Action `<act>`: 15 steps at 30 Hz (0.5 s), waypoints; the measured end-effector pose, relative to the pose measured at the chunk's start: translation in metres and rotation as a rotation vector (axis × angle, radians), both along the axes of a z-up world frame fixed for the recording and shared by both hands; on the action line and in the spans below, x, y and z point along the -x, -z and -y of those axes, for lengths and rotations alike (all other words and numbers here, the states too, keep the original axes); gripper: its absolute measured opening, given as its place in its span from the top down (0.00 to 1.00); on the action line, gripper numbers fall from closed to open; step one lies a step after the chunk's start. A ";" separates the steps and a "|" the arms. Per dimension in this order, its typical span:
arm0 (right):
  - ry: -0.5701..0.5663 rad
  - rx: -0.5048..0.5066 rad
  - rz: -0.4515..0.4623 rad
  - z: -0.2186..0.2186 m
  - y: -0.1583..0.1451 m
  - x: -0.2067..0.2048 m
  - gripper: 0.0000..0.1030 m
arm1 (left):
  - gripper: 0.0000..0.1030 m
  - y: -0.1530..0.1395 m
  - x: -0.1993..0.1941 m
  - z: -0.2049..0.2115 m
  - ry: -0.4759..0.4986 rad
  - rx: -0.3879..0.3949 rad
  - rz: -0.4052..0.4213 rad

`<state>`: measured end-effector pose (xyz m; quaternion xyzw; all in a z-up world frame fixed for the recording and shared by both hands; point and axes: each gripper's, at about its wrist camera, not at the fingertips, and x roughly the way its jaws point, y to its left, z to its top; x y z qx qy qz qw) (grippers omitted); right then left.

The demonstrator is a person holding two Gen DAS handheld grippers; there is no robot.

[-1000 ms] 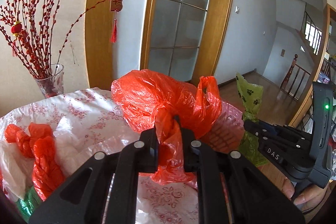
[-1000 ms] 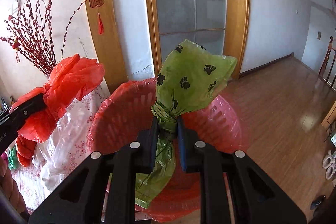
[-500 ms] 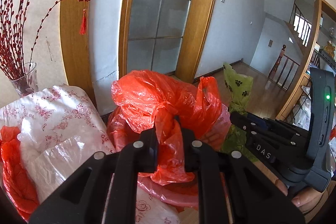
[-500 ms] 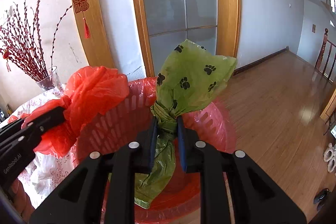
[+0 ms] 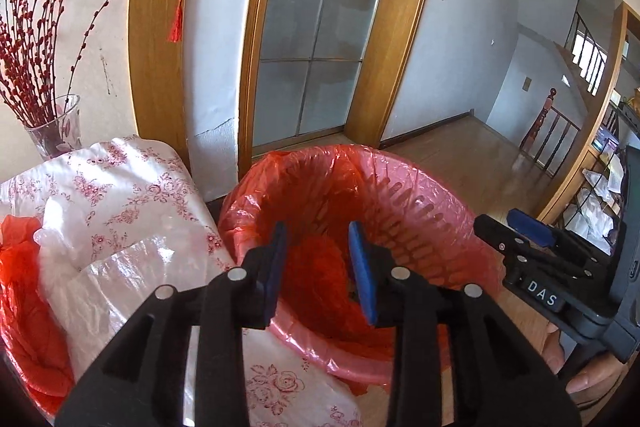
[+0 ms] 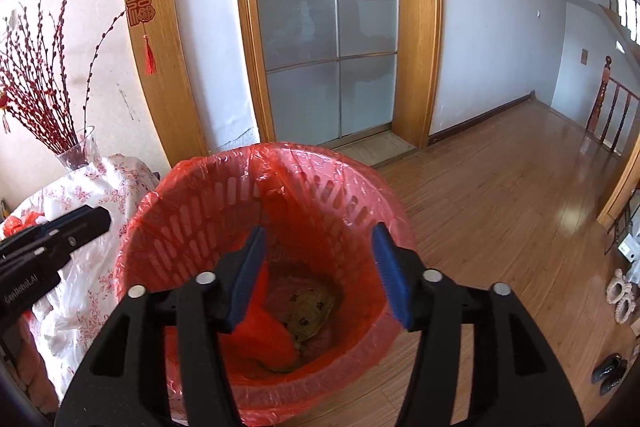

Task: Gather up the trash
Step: 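Carry both bags over the red-lined basket and open both tools to drop them, then grasp the clear plastic bag with the right tool while the left tool reaches the pink bag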

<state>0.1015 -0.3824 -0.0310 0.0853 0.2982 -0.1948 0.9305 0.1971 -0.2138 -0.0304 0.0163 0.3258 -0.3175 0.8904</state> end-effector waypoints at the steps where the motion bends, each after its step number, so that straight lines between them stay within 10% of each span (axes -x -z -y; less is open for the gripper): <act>1: 0.001 0.012 0.003 -0.002 -0.001 0.002 0.34 | 0.63 -0.001 0.002 -0.005 -0.013 0.000 0.009; 5: 0.013 0.076 0.024 -0.016 -0.007 0.011 0.16 | 0.59 -0.008 0.010 -0.032 -0.092 -0.016 0.047; 15: -0.153 0.073 0.059 -0.079 -0.014 0.007 0.15 | 0.48 -0.030 0.042 -0.134 -0.357 -0.087 0.180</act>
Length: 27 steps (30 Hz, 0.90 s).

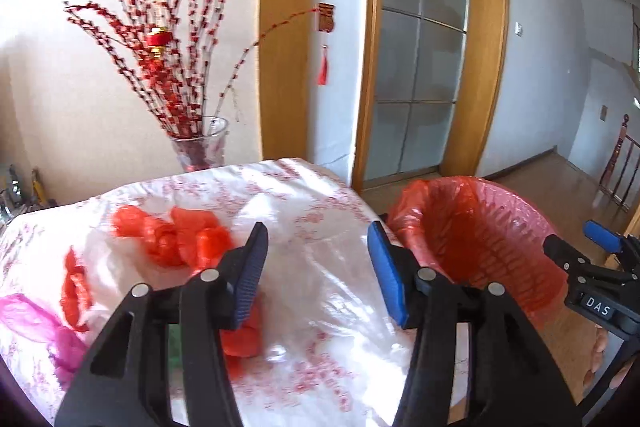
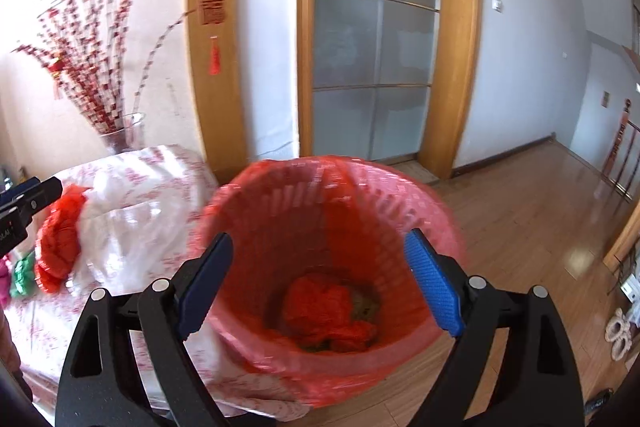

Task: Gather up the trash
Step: 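Grasp the clear plastic bag with the right tool while the left tool reaches the pink bag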

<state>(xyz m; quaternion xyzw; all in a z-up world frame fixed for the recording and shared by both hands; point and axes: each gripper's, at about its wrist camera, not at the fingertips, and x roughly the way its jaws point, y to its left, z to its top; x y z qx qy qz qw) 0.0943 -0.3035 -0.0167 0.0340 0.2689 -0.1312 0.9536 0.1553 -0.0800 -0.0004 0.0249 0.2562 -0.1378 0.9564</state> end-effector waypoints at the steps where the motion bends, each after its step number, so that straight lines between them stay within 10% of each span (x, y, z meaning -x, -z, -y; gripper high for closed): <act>1: -0.031 -0.005 -0.003 -0.011 0.001 -0.003 0.15 | 0.47 -0.001 0.003 -0.012 -0.031 -0.004 0.006; 13: -0.301 -0.059 -0.128 -0.120 0.035 -0.038 0.34 | 0.44 -0.006 0.032 -0.129 -0.321 -0.038 0.029; 27: -0.281 -0.064 -0.251 -0.132 0.067 -0.054 0.62 | 0.40 0.001 0.052 -0.185 -0.436 -0.016 -0.001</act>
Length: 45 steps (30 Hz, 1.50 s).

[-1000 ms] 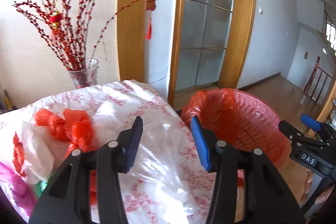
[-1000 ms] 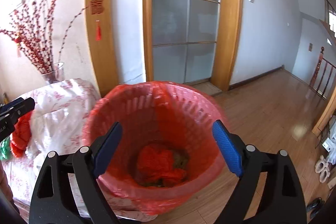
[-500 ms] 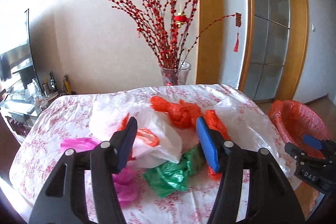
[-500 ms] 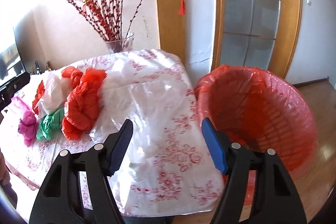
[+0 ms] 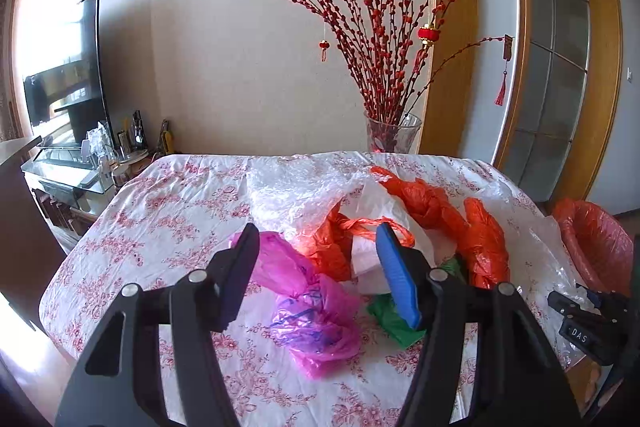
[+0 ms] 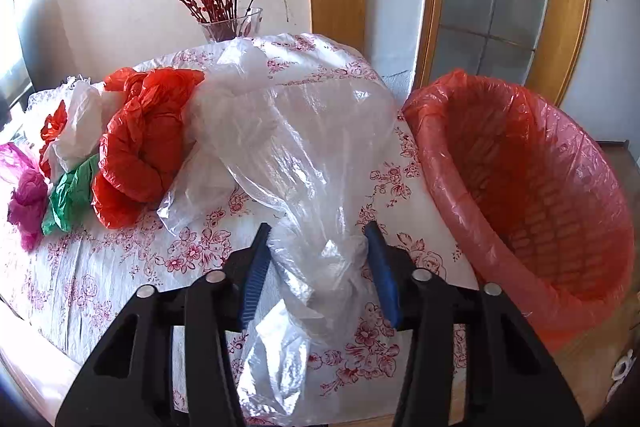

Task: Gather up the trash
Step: 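Grasp the clear plastic bag with the right tool while the left tool reaches the pink bag, then close the left tool on the pink-purple bag and lift it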

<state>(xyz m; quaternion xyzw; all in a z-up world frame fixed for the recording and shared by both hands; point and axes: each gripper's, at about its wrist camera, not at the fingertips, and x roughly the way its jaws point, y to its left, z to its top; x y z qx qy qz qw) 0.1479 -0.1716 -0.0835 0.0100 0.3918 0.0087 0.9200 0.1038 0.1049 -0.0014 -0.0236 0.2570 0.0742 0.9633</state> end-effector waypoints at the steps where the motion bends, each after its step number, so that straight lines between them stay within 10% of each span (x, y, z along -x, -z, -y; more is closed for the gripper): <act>1: 0.006 0.007 0.000 0.000 -0.001 -0.001 0.68 | 0.40 0.001 0.001 -0.002 -0.004 0.000 -0.003; 37: -0.002 0.008 0.051 -0.003 -0.022 0.015 0.79 | 0.36 0.068 -0.022 -0.007 0.015 0.088 -0.224; 45: -0.003 0.009 0.058 -0.002 -0.024 0.018 0.79 | 0.52 0.065 -0.019 -0.008 0.033 0.099 -0.209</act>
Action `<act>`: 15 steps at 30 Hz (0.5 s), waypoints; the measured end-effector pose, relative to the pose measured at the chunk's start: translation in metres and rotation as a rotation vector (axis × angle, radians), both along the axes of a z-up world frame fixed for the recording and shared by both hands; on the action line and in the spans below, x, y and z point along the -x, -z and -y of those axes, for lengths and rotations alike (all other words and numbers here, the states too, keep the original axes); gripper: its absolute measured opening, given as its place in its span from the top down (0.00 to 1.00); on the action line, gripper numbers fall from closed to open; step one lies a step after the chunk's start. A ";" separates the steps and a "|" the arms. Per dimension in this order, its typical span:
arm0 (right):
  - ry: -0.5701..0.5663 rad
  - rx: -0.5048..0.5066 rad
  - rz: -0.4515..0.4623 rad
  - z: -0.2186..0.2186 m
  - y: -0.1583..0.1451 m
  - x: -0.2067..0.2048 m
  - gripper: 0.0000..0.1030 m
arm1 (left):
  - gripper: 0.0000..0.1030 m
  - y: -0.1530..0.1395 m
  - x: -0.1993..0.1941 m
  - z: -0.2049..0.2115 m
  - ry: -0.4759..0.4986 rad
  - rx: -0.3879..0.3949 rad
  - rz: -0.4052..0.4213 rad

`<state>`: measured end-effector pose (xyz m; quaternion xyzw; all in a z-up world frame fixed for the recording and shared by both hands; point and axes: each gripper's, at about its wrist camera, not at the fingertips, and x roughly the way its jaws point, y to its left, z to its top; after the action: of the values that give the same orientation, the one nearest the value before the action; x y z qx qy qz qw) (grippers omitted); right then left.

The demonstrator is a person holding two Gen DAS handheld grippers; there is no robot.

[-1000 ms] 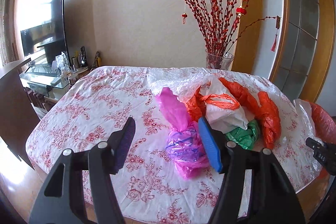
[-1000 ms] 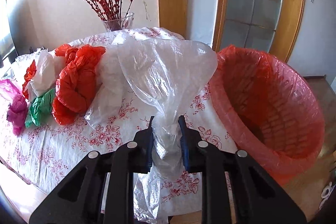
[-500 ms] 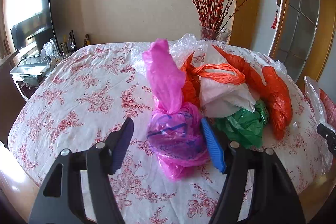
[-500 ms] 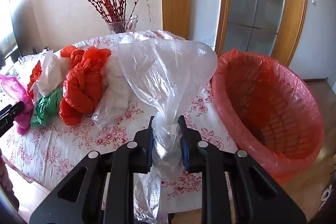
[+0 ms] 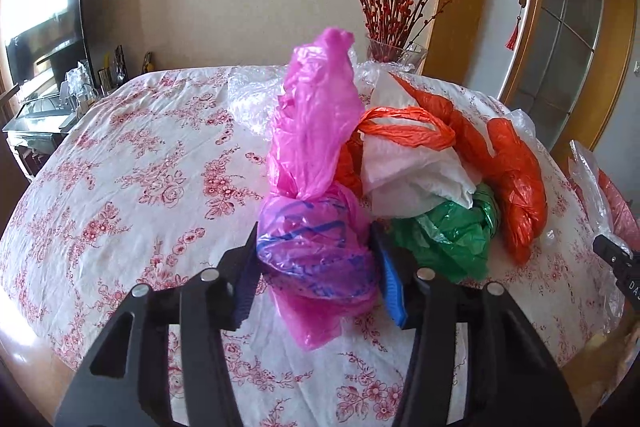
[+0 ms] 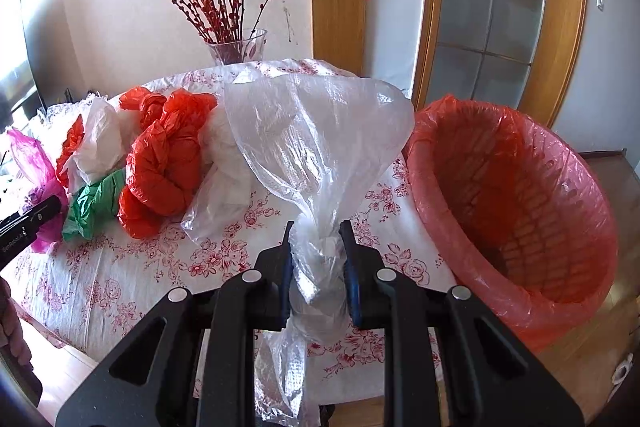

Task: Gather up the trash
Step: 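Close the left tool on the pink-purple bag and lift it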

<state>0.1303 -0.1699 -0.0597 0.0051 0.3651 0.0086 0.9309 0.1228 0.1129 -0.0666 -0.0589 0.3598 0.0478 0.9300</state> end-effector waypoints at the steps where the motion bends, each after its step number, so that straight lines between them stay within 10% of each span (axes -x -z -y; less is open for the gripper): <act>1: -0.001 0.001 0.002 0.000 -0.001 0.001 0.79 | 0.52 -0.001 0.001 0.000 -0.002 -0.002 0.002; 15: 0.003 -0.009 0.049 0.005 -0.019 0.010 0.79 | 0.52 -0.049 0.013 0.016 0.047 -0.009 0.099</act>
<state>0.1203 -0.1750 -0.0404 0.0098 0.3420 0.0090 0.9396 0.1097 0.0974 -0.0180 -0.0484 0.3144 0.0248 0.9477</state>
